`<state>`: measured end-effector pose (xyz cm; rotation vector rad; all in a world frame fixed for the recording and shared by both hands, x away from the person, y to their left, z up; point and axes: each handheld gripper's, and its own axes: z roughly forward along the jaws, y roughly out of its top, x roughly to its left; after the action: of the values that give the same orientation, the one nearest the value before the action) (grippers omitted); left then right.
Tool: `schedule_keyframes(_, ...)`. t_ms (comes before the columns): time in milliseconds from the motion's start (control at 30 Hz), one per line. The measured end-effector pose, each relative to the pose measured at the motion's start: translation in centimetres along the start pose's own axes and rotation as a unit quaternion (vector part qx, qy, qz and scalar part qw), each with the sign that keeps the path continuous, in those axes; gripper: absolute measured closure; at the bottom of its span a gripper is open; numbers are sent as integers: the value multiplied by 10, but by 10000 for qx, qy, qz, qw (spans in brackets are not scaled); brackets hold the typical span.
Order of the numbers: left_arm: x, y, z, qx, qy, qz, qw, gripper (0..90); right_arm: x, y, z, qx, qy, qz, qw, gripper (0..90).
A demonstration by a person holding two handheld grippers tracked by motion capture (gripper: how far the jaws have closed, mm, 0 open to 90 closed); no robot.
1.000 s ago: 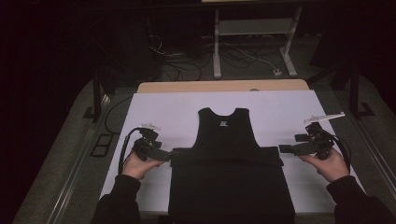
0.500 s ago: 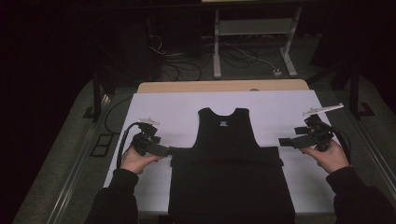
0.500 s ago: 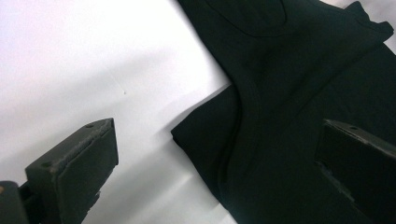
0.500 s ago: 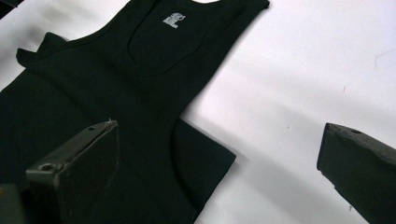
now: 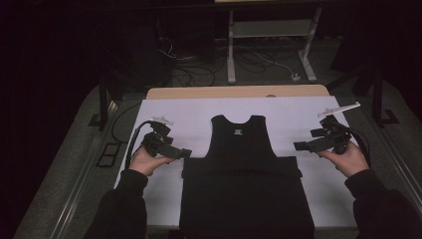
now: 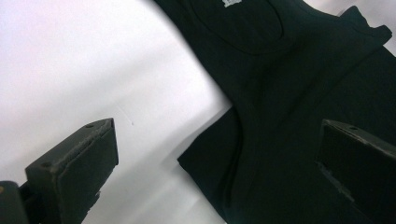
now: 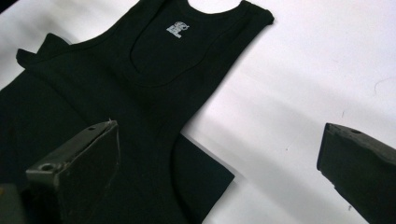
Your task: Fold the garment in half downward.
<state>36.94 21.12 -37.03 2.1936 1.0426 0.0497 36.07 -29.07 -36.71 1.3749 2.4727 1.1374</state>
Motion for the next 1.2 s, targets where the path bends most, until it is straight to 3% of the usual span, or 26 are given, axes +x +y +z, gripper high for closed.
schedule_keyframes(367, 8, 17, 3, -31, 43, 8, 10000, 0, 2, 17, 3, 12, -1, -145, 9999, 0)
schedule_keyframes(500, 10, 23, 2, -69, 69, 67, 9999, 0, 0, 23, 4, -66, 92, -96, 9999, 0)
schedule_keyframes(833, 15, 39, 4, -49, 75, 138, 9999, 0, -7, 37, 11, -82, 75, -79, 9999, 0)
schedule_keyframes(1200, 27, 49, 10, -101, 62, -3, 9999, 0, -14, 49, 20, -61, 23, -76, 9999, 0)
